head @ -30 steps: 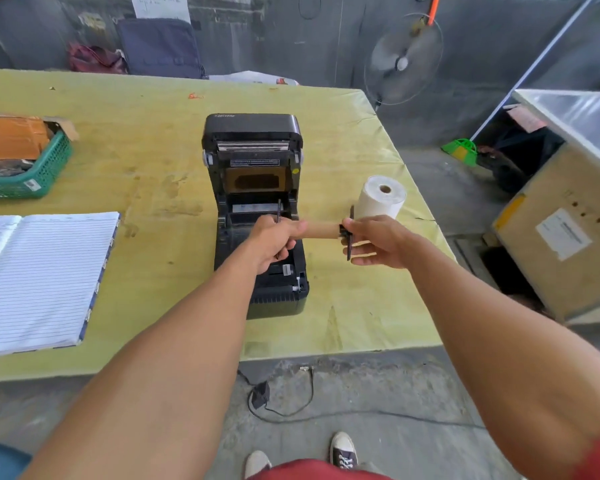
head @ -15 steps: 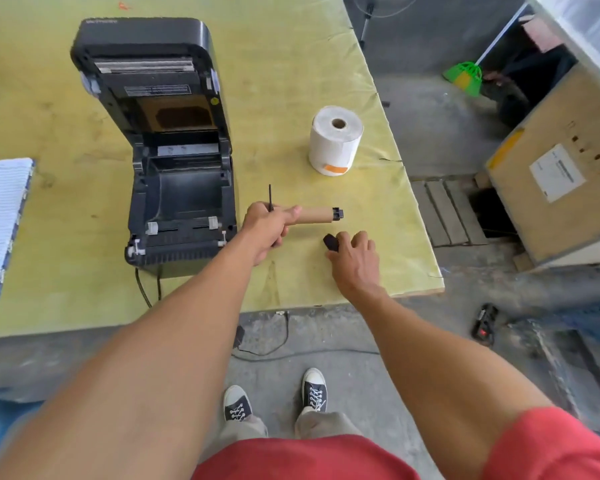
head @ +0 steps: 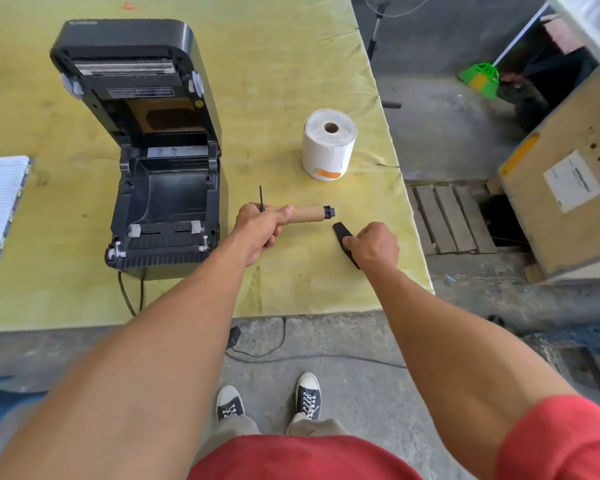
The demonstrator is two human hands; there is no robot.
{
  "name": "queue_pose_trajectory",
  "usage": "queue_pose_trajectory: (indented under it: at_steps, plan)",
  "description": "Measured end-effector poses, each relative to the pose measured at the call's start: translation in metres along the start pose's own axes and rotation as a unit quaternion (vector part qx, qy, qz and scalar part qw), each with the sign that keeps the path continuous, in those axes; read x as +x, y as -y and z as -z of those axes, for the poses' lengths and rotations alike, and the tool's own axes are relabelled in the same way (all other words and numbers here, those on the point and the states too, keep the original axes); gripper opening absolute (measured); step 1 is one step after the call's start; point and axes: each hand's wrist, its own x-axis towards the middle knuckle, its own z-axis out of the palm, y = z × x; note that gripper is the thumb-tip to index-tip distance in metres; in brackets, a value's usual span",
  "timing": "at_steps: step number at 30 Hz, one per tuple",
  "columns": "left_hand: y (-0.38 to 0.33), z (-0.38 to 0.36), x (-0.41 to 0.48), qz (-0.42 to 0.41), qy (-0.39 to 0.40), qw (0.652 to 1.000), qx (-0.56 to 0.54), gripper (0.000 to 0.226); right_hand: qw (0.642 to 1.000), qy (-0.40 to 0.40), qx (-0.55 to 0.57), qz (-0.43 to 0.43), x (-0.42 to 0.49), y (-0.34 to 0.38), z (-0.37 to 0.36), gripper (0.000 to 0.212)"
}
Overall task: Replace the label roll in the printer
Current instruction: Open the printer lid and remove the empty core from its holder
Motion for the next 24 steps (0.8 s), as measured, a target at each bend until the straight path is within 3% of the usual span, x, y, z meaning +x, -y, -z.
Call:
queue_pose_trajectory:
  at_steps: [3, 6, 8, 10, 12, 14, 16, 20, 24]
  plan:
    - [0.003, -0.003, -0.001, 0.006, -0.008, 1.000, -0.006, 0.025, 1.000, -0.003, -0.007, -0.010, 0.003, -0.009, 0.001, 0.031]
    - [0.006, -0.003, -0.002, 0.017, -0.014, 1.000, -0.014, 0.023, 1.000, -0.004, -0.004, -0.005, 0.003, -0.009, 0.006, 0.025]
    - [0.007, -0.002, -0.004, 0.018, -0.017, 1.000, -0.015, 0.022, 0.998, -0.002, 0.070, -0.003, 0.002, -0.003, 0.013, 0.022]
    - [0.006, 0.001, -0.002, 0.017, -0.017, 1.000, -0.015, 0.021, 0.971, 0.068, 0.229, -0.024, -0.001, 0.008, 0.021, 0.026]
    - [0.003, 0.002, -0.001, 0.018, -0.003, 1.000, -0.016, 0.019, 0.921, 0.183, 0.340, -0.046, -0.005, 0.022, 0.028, 0.034]
    - [-0.002, 0.002, 0.000, 0.018, 0.015, 1.000, -0.015, 0.018, 0.903, 0.257, 0.342, -0.031, -0.008, 0.033, 0.031, 0.033]
    - [-0.007, 0.002, 0.002, 0.012, 0.020, 1.000, -0.009, 0.020, 0.897, 0.282, 0.341, -0.021, -0.008, 0.041, 0.031, 0.024]
    - [-0.020, 0.010, 0.007, -0.006, 0.023, 1.000, -0.019, 0.023, 0.887, 0.266, 0.376, -0.032, -0.005, 0.058, 0.033, 0.016]
    - [-0.028, 0.032, 0.015, -0.007, -0.012, 0.999, -0.030, 0.029, 0.862, 0.129, 0.481, -0.100, 0.011, 0.060, 0.042, 0.019]
